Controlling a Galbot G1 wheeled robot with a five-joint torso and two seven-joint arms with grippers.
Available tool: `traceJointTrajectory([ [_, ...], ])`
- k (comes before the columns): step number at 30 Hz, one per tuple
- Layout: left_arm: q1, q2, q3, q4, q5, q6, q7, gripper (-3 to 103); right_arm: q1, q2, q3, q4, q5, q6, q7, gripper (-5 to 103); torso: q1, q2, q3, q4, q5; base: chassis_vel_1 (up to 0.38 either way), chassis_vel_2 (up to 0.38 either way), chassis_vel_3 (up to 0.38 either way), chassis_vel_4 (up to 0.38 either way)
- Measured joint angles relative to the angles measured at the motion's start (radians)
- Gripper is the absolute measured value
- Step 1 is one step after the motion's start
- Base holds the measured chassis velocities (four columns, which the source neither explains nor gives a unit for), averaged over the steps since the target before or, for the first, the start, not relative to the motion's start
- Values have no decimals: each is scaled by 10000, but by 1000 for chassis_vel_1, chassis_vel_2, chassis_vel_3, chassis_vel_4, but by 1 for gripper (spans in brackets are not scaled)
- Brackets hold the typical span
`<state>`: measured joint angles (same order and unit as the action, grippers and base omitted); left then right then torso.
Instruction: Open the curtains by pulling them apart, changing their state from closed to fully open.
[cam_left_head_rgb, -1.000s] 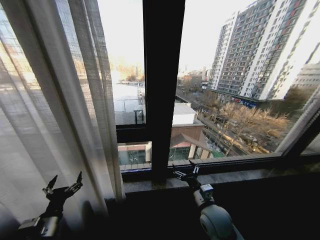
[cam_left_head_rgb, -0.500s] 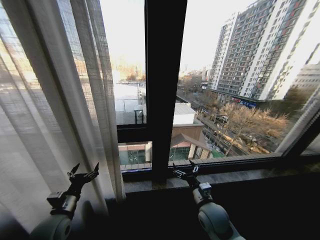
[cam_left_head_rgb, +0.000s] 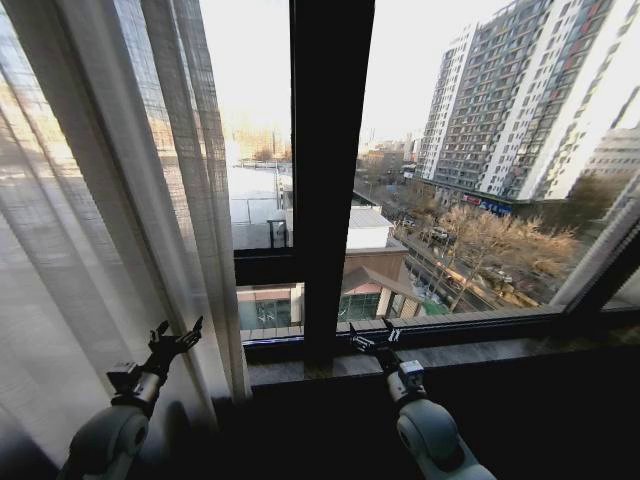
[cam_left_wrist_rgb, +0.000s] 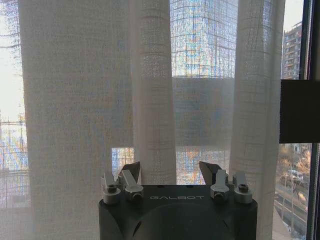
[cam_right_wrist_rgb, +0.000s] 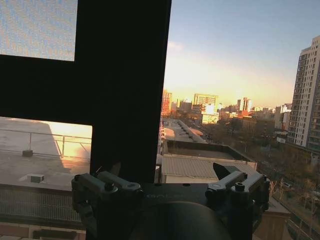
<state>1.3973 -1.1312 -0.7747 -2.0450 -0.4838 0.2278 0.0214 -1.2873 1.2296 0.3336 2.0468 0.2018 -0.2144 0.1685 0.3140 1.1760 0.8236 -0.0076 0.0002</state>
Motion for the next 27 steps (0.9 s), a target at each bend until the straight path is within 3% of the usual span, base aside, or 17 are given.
traceJointTrajectory([
  [2, 9, 31, 10, -5, -52, -17, 4, 61, 22, 15, 1, -3, 1, -24, 5, 100, 0, 0, 0, 0, 1, 0, 0, 0, 0],
  [3, 28, 52, 7, -25, -97, -18, 7, 51, 41, 24, -1, -6, 2, -45, 8, 100, 0, 0, 0, 0, 0, 0, 0, 0, 0],
  [11, 166, 103, -156, -90, -208, -62, 24, 28, 167, 66, -156, -44, 12, -82, 16, 100, 0, 0, 0, 0, 1, 0, 0, 0, 0],
  [15, 279, 86, -229, -148, -209, -117, 39, 7, 230, 65, -202, -53, -106, -87, 16, 100, 0, 0, 0, 1, 0, 0, 0, 0, 0],
  [19, 298, 74, -271, -157, -209, -135, 46, 1, 241, 49, -219, -60, -334, -96, 108, 100, 0, 0, 0, 0, 0, 0, 0, 0, 0],
  [27, 311, 55, -300, -206, -209, -158, 46, 0, 163, 48, -318, -7, -444, -150, 168, 100, 0, 0, 0, -2, 1, 0, 0, 0, 0],
])
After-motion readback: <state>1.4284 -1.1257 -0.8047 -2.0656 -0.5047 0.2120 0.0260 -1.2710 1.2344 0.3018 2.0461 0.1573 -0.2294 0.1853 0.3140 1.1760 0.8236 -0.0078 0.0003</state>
